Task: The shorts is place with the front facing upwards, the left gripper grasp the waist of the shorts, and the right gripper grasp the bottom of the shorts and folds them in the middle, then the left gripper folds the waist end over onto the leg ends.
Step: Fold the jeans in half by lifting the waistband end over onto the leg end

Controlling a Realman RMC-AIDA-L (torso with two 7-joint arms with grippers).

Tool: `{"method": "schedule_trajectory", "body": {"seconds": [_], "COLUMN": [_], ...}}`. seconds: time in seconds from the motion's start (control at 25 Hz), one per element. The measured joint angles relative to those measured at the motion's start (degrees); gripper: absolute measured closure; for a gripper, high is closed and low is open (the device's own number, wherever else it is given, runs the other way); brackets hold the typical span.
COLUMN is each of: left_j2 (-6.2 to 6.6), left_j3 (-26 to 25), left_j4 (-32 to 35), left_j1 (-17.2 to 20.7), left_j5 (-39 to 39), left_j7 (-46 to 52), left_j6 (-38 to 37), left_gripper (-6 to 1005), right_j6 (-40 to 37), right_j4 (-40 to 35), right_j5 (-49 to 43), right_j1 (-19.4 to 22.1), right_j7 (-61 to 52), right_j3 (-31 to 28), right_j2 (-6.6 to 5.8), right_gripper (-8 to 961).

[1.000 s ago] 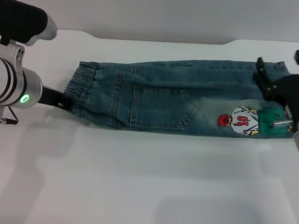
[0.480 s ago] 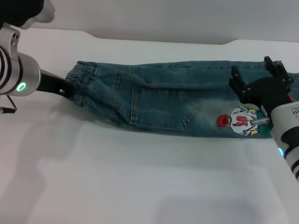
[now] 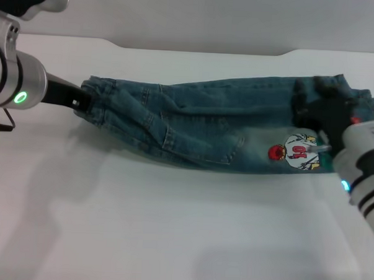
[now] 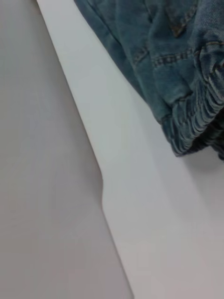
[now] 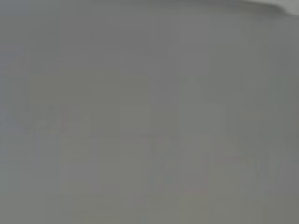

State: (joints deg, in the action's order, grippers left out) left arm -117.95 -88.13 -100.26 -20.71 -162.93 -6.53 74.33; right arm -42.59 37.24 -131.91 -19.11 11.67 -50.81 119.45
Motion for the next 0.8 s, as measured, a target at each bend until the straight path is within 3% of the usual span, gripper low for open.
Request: {"method": "schedule_trajectory", "body": {"seconds": [0.28,0.52,0.8], "left_j2": [0.0,0.0,0.0], "left_j3": [-0.11,-0.12,-0.12], "left_j4": [-4.1,-6.88,-8.17], "left_j1": [0.75,1.12,1.14], "left_j5": [-0.11,0.07,-0.01], "left_j7": [0.0,-0.2,-0.36], "left_j6": [1.34,2.1,2.33], "left_gripper": [963,963,963], "right_j6": [2.95,6.19,8.92], "right_j4": [-5.05,-5.03,-4.8], "right_j5": [0.09,0.09,0.09], "right_j1": [-7.74,-9.82,-10.17], "right_j7": [-8.33,-9.08,-11.84], "right_j3": [8.83,11.54,12.46], "right_j2": [0.36,0.44,0.44], "right_gripper": [803,932,929]}}
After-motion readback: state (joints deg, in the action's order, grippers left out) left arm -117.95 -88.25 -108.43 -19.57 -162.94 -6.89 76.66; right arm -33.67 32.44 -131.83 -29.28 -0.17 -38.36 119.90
